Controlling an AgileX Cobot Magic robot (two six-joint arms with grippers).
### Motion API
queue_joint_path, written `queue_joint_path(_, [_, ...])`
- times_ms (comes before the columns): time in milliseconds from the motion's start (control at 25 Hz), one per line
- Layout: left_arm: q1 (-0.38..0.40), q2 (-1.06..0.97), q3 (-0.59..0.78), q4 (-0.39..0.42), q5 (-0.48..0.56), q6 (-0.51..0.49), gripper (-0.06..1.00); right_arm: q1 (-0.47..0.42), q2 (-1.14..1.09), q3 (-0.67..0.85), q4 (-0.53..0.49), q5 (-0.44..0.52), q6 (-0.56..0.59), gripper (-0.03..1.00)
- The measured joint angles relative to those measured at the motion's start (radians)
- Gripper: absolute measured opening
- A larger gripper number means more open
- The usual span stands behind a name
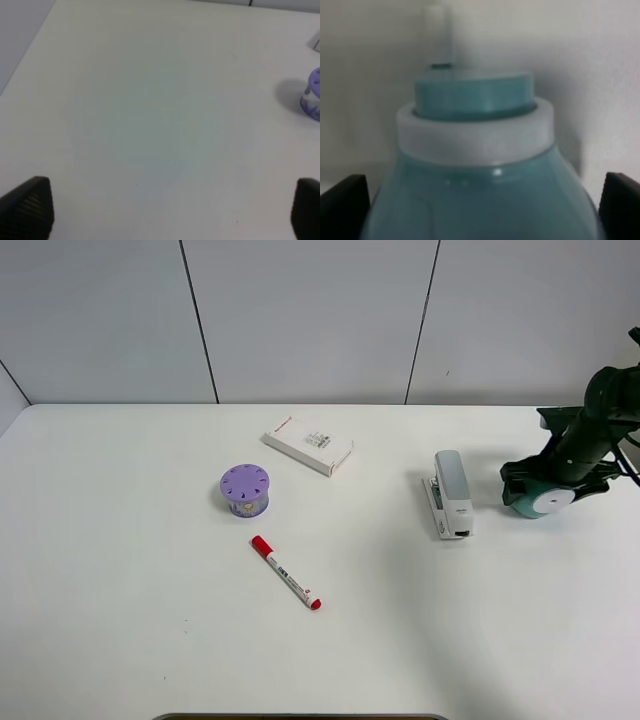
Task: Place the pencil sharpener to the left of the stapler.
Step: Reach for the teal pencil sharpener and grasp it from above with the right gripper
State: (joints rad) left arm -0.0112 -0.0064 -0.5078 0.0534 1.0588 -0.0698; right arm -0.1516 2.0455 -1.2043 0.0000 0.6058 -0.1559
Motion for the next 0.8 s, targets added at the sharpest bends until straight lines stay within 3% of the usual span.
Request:
queue_joint_path(280, [0.000,0.000,0.000,0.000,0.000,0.000,0.95,0.000,0.005,-0.004,0.000,-0.006,0.000,0.89])
queue_joint_path(360, [0.000,0.000,0.000,0.000,0.000,0.000,0.95,0.000,0.005,-0.005,0.000,-0.010,0.000,0.81])
queue_joint_path(440, [0.000,0.000,0.000,0.000,0.000,0.000,0.95,0.000,0.005,-0.009,0.000,-0.012,0.000,0.67])
queue_joint_path(800, [0.000,0.000,0.000,0.000,0.000,0.000,0.95,0.000,0.005,-0.010,0.000,-0.012,-0.002,0.68])
